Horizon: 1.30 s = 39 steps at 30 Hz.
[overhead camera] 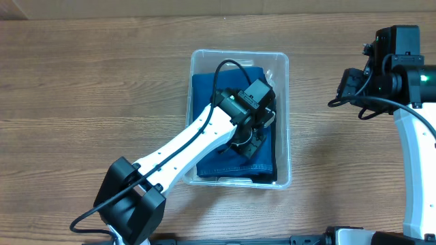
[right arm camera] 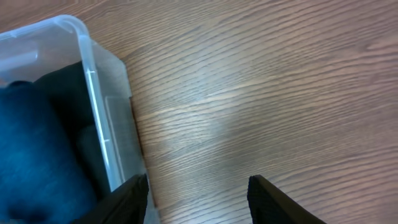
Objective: Pack container
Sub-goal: 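Push and smooth the denim cloth flat inside the bin with the left gripper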
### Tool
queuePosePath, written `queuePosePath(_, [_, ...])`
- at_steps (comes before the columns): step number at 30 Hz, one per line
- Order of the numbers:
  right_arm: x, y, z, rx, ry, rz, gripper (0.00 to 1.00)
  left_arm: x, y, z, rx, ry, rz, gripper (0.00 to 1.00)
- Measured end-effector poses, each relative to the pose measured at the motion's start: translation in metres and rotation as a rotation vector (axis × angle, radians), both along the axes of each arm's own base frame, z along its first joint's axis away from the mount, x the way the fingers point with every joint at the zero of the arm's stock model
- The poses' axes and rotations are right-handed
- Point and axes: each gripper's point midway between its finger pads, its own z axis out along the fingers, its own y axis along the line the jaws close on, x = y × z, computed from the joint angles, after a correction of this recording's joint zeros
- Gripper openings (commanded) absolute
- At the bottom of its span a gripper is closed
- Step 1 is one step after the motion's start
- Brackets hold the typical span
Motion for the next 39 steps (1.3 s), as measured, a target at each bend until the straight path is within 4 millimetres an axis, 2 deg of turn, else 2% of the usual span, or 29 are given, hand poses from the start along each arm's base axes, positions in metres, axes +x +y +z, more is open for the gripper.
queuePosePath(3, [-0.001,-0.012,0.000,0.001,0.001,-0.045,0.56,-0.001,-0.001,-0.009,0.008,0.028,0.003,0.04])
queuePosePath(5, [-0.001,-0.013,0.000,0.002,0.001,-0.050,0.56,-0.002,0.000,-0.006,0.021,0.032,0.004,0.04])
queuePosePath(8, [-0.001,-0.013,0.000,0.004,0.002,-0.049,0.56,0.000,0.011,0.009,0.082,0.017,0.008,0.04])
queuePosePath(9, [-0.001,-0.013,0.000,0.005,0.002,-0.049,0.56,0.005,0.013,0.018,0.094,-0.011,0.012,0.07])
queuePosePath(10, [-0.001,-0.012,0.000,0.006,0.001,-0.048,0.56,0.016,0.014,0.032,0.090,-0.071,0.022,0.14])
queuePosePath(12, [-0.001,-0.012,0.000,0.009,0.000,-0.047,0.56,0.051,0.015,0.080,0.025,-0.260,0.077,0.17])
queuePosePath(13, [-0.001,-0.012,0.000,0.009,0.001,-0.047,0.56,0.079,0.022,0.127,-0.055,-0.420,0.143,0.16])
queuePosePath(14, [-0.001,-0.012,0.000,0.009,0.001,-0.047,0.56,0.091,0.029,0.151,-0.096,-0.490,0.185,0.16])
queuePosePath(15, [-0.001,-0.012,0.000,0.012,0.001,-0.046,0.56,0.110,0.042,0.184,-0.161,-0.589,0.248,0.15])
queuePosePath(16, [-0.001,-0.011,0.000,0.012,0.001,-0.046,0.56,0.117,0.049,0.191,-0.170,-0.611,0.274,0.15])
queuePosePath(17, [-0.001,-0.011,0.000,0.012,0.001,-0.045,0.56,0.130,0.060,0.185,-0.158,-0.605,0.307,0.16])
queuePosePath(19, [-0.001,-0.011,0.000,0.012,0.001,-0.045,0.56,0.138,0.052,0.160,-0.144,-0.546,0.297,0.16])
queuePosePath(20, [-0.001,-0.011,0.000,0.012,0.000,-0.045,0.56,0.142,0.041,0.135,-0.139,-0.483,0.277,0.16])
queuePosePath(22, [-0.001,-0.011,0.000,0.012,0.001,-0.045,0.56,0.145,0.017,0.059,-0.111,-0.292,0.233,0.19])
queuePosePath(23, [-0.001,-0.011,0.000,0.013,0.001,-0.045,0.56,0.144,0.007,0.029,-0.112,-0.218,0.216,0.19])
queuePosePath(25, [-0.001,-0.011,0.000,0.014,0.002,-0.045,0.56,0.143,-0.007,-0.001,-0.141,-0.131,0.196,0.15])
queuePosePath(26, [-0.001,-0.011,0.000,0.015,0.002,-0.044,0.56,0.142,-0.013,-0.008,-0.158,-0.096,0.190,0.08])
queuePosePath(31, [-0.001,-0.011,0.000,0.016,0.002,-0.044,0.56,0.129,-0.016,-0.010,-0.192,-0.004,0.166,0.07])
queuePosePath(34, [-0.001,-0.011,0.000,0.015,0.001,-0.044,0.56,0.116,-0.004,0.006,-0.159,0.005,0.168,0.07])
queuePosePath(36, [-0.001,-0.011,0.000,0.015,0.002,-0.043,0.56,0.120,0.010,0.038,-0.138,-0.102,0.181,0.09])
queuePosePath(38, [-0.001,-0.011,0.000,0.016,0.001,-0.044,0.56,0.132,0.031,0.088,-0.111,-0.298,0.215,0.07])
queuePosePath(39, [-0.002,-0.011,0.000,0.015,0.002,-0.044,0.56,0.138,0.049,0.116,-0.074,-0.412,0.249,0.06])
